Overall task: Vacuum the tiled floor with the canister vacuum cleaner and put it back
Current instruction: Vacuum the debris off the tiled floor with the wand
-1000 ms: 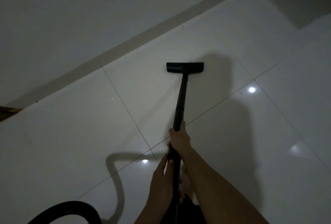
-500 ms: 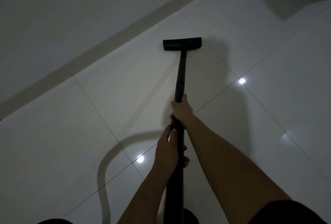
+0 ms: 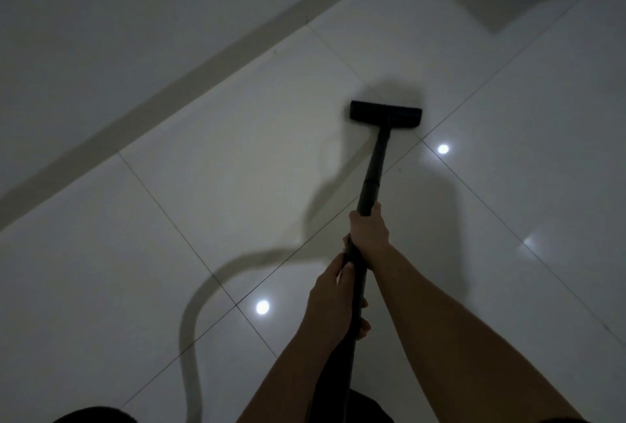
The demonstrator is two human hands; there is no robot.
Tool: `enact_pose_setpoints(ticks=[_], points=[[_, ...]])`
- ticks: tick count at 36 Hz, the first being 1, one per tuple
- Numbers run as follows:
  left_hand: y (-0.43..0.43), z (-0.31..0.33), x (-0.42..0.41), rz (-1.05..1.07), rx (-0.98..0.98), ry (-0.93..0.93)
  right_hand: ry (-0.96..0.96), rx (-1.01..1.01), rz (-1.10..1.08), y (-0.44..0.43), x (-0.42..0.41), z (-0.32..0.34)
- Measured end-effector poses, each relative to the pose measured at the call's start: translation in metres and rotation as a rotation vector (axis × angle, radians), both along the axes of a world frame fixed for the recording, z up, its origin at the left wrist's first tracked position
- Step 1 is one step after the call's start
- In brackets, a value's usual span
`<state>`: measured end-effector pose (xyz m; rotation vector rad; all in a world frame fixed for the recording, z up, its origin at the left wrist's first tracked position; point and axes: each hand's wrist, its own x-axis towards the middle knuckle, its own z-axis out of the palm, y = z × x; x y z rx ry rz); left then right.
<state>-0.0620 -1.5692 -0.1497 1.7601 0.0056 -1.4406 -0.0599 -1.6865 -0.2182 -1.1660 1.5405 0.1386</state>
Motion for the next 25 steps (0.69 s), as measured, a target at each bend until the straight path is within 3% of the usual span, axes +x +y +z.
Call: enact_pose_setpoints(ticks=[7,14,25], points=[[0.043,0.003,-0.049,-0.164,0.026,-0.105,0.018,0.003,-0.063,0.044,-0.056,0.009],[0.094,0.012,-0.086,-0.042,0.034,-0.046,0.000,0.004,-0.069,0.098,-0.097,0.016],[0.149,0.026,-0.120,-0.107,-0.028,-0.083,-0.021,-0.002,-0.093,0.152,-0.134,0.009]])
